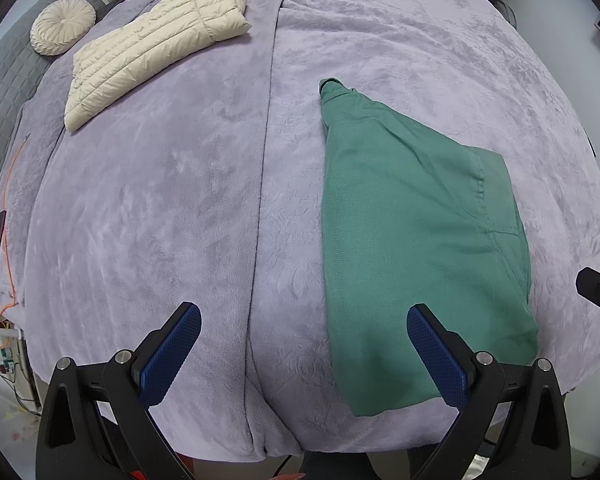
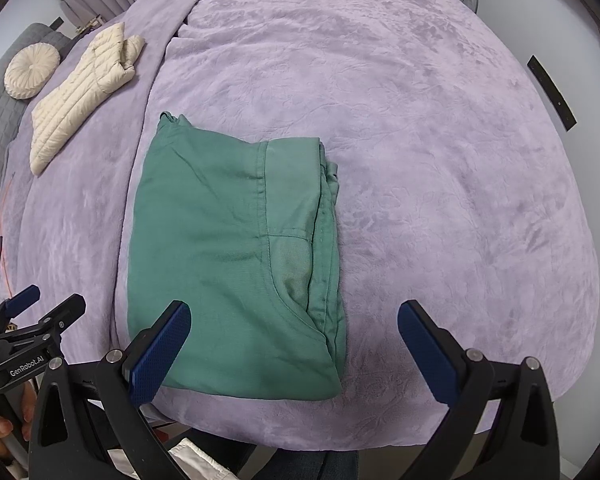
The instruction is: Fold small clothes
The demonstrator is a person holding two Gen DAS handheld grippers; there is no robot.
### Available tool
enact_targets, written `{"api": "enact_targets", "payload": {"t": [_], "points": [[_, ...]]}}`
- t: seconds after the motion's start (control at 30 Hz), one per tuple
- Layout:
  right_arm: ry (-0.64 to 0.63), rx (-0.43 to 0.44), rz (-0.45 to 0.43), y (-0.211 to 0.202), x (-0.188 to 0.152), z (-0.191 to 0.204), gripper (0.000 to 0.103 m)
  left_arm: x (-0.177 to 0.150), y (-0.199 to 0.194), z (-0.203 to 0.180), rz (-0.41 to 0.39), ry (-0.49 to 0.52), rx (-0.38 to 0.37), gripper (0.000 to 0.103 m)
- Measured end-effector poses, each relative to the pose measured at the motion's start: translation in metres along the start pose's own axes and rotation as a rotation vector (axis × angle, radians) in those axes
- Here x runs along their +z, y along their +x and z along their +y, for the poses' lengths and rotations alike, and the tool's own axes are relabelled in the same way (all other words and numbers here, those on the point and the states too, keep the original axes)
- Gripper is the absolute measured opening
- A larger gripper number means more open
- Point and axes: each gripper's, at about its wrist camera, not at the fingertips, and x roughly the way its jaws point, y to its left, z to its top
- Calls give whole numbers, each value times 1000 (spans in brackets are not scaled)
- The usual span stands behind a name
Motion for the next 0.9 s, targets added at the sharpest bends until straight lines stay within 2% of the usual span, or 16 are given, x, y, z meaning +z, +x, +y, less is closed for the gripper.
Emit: {"api": "enact_targets", "payload": {"t": [0.63,0.8,0.9], "points": [[-4,0,7,2,1,2,103,1,5,4,8,-9,15,103],[-5,-4,12,4,3,2,103,2,1,5,-30,-2,15,103],[-6,-7,20,6,5,1,103,2,1,3,-27,3,-10,103]]}}
